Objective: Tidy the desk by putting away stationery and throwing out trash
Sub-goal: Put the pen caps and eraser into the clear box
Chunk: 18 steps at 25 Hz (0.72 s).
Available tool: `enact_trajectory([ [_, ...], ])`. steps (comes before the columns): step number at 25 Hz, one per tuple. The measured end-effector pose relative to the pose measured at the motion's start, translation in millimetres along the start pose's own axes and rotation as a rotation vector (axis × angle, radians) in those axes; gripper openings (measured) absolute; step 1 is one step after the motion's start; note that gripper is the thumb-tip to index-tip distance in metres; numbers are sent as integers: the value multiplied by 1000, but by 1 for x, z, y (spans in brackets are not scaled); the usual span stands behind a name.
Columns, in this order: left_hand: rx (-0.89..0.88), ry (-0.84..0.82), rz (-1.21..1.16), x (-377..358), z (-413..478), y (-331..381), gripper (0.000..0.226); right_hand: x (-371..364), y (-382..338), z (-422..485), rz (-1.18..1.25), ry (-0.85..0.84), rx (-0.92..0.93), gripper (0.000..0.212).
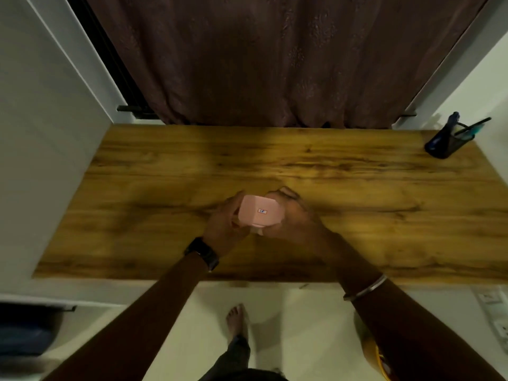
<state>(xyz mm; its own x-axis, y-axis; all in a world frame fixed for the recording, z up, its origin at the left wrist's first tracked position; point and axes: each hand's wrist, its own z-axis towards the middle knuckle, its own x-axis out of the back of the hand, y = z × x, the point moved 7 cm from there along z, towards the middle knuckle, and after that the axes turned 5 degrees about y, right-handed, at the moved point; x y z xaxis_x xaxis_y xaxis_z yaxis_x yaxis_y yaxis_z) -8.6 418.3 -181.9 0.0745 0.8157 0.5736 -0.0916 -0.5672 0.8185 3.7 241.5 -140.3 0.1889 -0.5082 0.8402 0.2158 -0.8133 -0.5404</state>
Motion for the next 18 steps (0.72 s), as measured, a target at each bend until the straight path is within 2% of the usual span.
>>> enact_trajectory([
  [3,330,129,-432,-34,-61,-26,58,-8,10,-35,-23,42,22,76],
  [5,552,128,-720,-66,-105,-47,32,-11,16,-57,-9,66,22,81],
  [7,682,87,-866,-92,-147,-57,7,-15,19,-77,11,78,20,84],
  [9,849,96,-951,-113,-181,-74,11,-20,20,-92,44,95,8,84],
  [11,1043,184,-1084,-133,-202,-99,17,-29,24,-100,50,101,-16,84],
  [13,1194,308,-1276,-151,-206,-127,47,-38,26,-105,54,109,-41,84],
  [15,1241,390,-1487,-162,-195,-149,79,-44,24,-108,56,137,-53,84],
  [18,1196,423,-1596,-171,-173,-175,98,-53,22,-112,47,148,-71,85],
])
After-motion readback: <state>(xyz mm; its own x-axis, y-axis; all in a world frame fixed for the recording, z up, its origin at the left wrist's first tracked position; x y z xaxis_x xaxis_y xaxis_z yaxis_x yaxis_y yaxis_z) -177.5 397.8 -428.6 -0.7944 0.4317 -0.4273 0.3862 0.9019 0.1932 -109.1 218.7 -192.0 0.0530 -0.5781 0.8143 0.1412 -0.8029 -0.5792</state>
